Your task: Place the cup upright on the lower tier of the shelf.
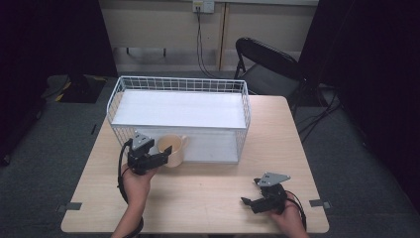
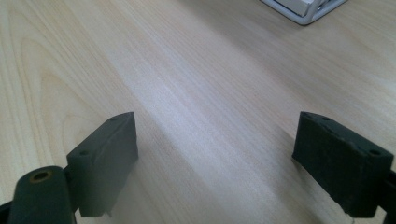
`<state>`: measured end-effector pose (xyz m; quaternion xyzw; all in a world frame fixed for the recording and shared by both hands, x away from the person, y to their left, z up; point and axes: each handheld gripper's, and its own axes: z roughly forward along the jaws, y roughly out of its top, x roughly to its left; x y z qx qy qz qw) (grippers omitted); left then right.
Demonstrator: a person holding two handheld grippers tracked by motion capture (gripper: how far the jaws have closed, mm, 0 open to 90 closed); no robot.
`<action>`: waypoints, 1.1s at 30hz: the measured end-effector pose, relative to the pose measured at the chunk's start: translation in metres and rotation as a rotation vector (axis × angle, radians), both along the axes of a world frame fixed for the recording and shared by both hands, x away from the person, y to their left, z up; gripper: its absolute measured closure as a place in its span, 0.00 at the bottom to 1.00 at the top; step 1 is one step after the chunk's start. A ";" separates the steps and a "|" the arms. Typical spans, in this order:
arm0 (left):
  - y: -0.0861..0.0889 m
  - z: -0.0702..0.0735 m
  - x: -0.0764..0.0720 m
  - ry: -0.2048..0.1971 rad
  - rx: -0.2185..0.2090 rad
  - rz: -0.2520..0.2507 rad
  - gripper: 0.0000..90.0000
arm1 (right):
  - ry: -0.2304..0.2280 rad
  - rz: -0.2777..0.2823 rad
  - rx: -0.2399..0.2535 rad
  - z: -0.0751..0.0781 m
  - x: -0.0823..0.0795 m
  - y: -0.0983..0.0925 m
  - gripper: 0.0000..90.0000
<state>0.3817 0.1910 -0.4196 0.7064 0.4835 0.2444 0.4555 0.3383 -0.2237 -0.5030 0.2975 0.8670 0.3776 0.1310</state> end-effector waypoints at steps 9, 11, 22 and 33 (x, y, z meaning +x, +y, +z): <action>0.002 -0.004 -0.007 -0.006 0.012 -0.008 0.29 | 0.000 0.000 0.000 0.000 0.000 0.000 0.14; 0.002 -0.005 -0.008 -0.001 0.012 -0.013 0.28 | 0.000 0.000 0.000 0.000 0.000 0.000 0.14; -0.005 -0.014 -0.010 0.005 0.026 0.004 0.27 | 0.000 0.000 0.000 0.000 0.000 0.000 0.14; -0.012 -0.016 -0.005 0.014 0.035 0.008 0.29 | 0.000 0.000 0.000 0.000 0.000 0.000 0.14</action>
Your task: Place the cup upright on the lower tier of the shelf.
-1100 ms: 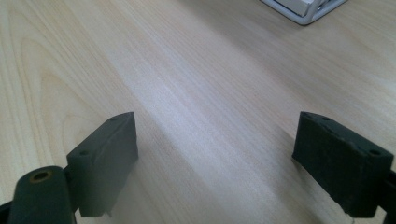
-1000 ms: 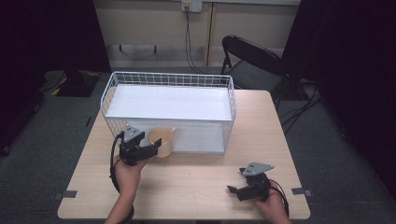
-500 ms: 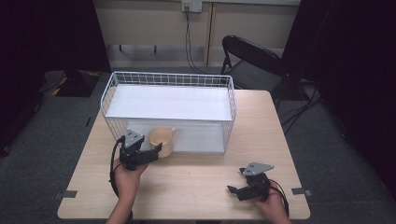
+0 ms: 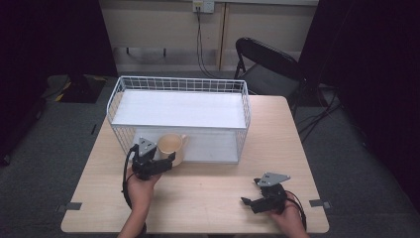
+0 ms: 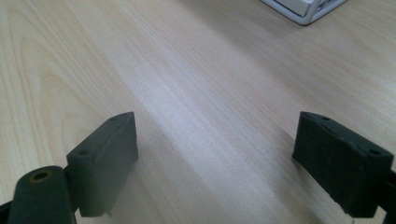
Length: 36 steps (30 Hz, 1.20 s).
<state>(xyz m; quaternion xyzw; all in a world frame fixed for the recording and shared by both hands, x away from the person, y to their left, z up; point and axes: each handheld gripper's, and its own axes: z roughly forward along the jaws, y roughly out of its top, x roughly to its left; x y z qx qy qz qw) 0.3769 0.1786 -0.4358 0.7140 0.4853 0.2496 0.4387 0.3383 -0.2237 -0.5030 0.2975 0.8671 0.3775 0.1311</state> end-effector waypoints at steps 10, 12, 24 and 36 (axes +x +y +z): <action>-0.003 -0.005 0.005 0.006 0.008 0.030 0.37 | 0.000 0.000 0.000 0.000 0.000 0.000 0.14; -0.003 -0.005 0.005 0.004 0.005 0.033 0.40 | 0.000 0.000 0.000 0.000 0.000 0.000 0.14; -0.004 -0.006 0.010 0.000 0.008 0.058 0.51 | 0.000 0.000 0.000 0.000 0.000 0.000 0.14; -0.007 -0.012 0.016 0.017 -0.001 0.082 0.54 | 0.000 0.005 0.000 0.000 0.001 0.000 0.14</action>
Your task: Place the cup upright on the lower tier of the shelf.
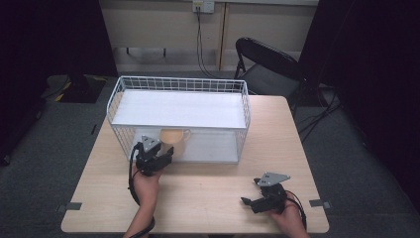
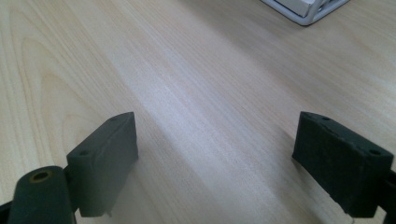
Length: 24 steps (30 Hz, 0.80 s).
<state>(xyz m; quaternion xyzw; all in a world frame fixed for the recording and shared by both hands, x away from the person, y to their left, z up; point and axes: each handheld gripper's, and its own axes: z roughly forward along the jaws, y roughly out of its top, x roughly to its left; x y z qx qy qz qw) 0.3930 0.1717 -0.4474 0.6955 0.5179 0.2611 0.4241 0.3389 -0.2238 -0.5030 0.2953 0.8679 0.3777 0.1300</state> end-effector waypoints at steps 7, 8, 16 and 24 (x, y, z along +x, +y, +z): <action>0.001 -0.002 0.001 0.008 0.010 -0.014 0.52 | 0.000 0.001 0.001 0.000 0.000 0.000 0.14; 0.002 -0.002 0.000 0.008 0.007 -0.014 0.51 | 0.000 0.001 0.001 0.000 0.000 0.000 0.14; 0.008 -0.002 -0.004 0.014 -0.004 -0.070 0.26 | 0.000 0.003 0.001 0.000 0.000 0.000 0.14; 0.013 0.001 -0.009 0.014 -0.013 -0.110 0.18 | 0.000 0.003 0.000 0.000 0.000 0.000 0.14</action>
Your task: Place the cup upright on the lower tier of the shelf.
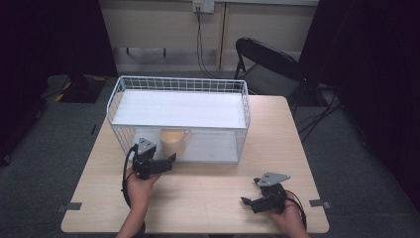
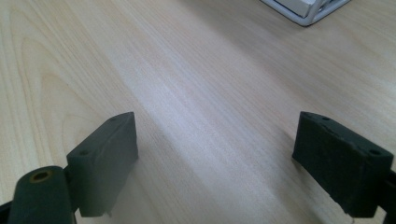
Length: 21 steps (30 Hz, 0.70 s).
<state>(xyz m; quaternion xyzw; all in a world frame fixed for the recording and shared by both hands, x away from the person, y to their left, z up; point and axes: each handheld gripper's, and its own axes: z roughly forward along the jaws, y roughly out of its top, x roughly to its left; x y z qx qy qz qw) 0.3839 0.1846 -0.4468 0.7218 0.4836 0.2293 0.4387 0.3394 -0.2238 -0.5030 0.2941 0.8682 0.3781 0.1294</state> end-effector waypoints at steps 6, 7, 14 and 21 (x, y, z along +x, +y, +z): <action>0.006 0.002 -0.006 0.003 0.012 -0.016 0.18 | 0.000 0.000 0.000 0.000 0.000 0.000 0.14; 0.007 0.002 -0.006 0.000 0.005 -0.022 0.18 | 0.000 0.000 0.000 0.000 0.000 0.000 0.14; 0.024 0.004 -0.015 0.005 0.013 -0.051 0.18 | 0.000 0.000 0.000 0.000 0.000 0.000 0.14; 0.045 -0.009 -0.031 0.037 0.041 -0.080 0.18 | 0.000 0.000 0.000 0.000 0.000 0.000 0.14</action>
